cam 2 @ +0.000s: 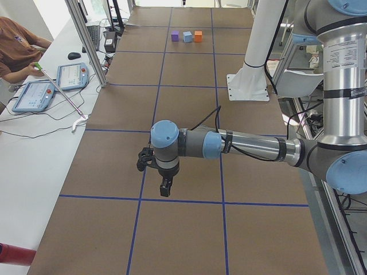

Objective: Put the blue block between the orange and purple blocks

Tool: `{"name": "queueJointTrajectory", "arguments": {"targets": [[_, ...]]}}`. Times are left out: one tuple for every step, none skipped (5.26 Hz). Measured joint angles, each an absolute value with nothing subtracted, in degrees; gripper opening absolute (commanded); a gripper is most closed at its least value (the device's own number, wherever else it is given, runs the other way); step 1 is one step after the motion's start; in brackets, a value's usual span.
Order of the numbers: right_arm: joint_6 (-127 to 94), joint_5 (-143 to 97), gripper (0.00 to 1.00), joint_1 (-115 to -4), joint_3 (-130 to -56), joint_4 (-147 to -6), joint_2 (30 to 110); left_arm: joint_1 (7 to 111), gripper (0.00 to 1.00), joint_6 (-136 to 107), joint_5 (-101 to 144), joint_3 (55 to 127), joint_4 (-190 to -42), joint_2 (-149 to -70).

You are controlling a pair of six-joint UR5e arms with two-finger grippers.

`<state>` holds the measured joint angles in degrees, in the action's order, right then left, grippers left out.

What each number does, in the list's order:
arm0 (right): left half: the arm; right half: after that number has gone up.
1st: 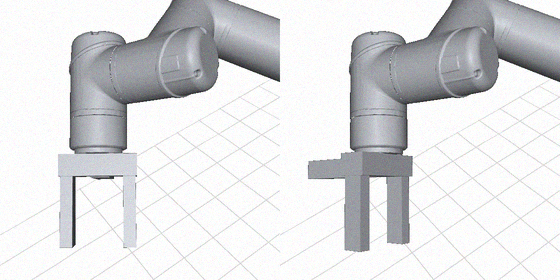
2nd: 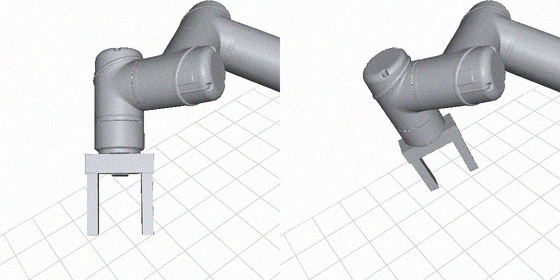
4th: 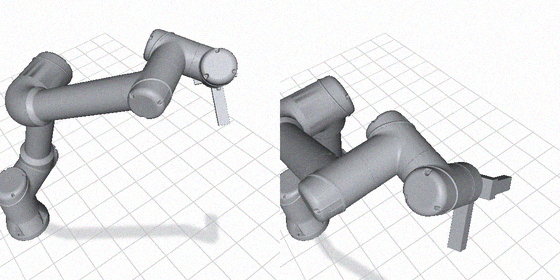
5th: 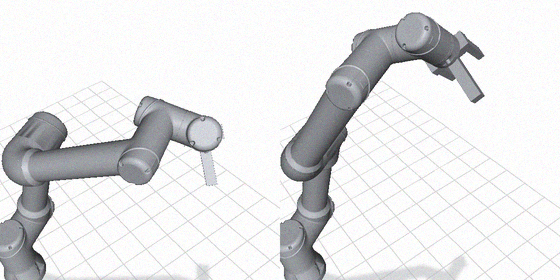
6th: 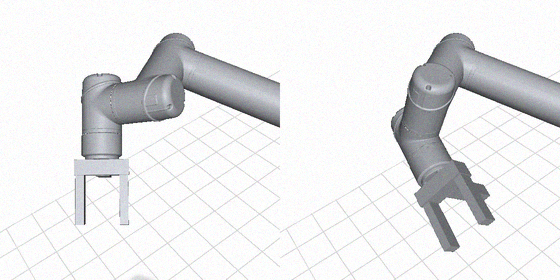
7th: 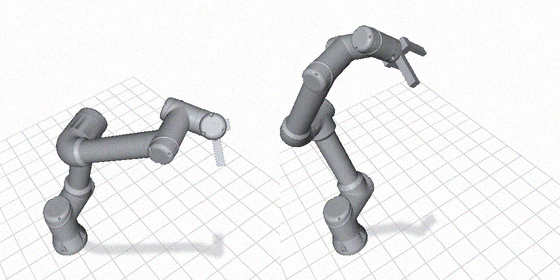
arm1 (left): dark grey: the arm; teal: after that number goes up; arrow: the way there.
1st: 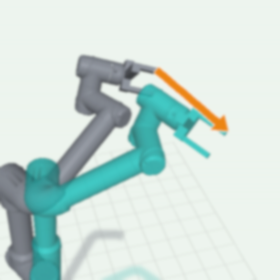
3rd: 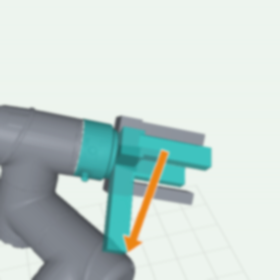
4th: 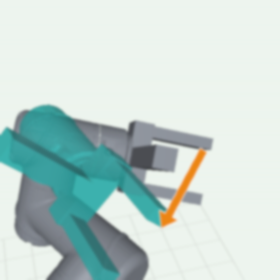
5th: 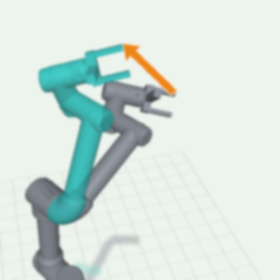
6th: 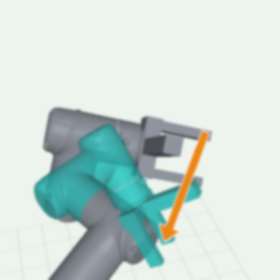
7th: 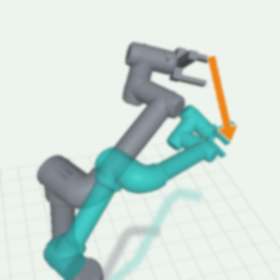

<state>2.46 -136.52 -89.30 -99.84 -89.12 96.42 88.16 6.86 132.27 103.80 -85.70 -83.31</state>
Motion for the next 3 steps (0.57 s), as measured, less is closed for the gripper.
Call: {"name": "queueJointTrajectory", "arguments": {"targets": [[2.5,-136.6,1.0,-89.3,-99.8,-89.1,96.4,88.2,1.0,6.9,132.3,103.7,-85.7,-83.3],[2.5,-136.6,1.0,-89.3,-99.8,-89.2,96.4,88.2,1.0,6.9,132.2,103.6,-85.8,-83.3],[2.5,-136.6,1.0,-89.3,-99.8,-89.1,96.4,88.2,1.0,7.0,132.2,103.3,-86.0,-83.1]]}}
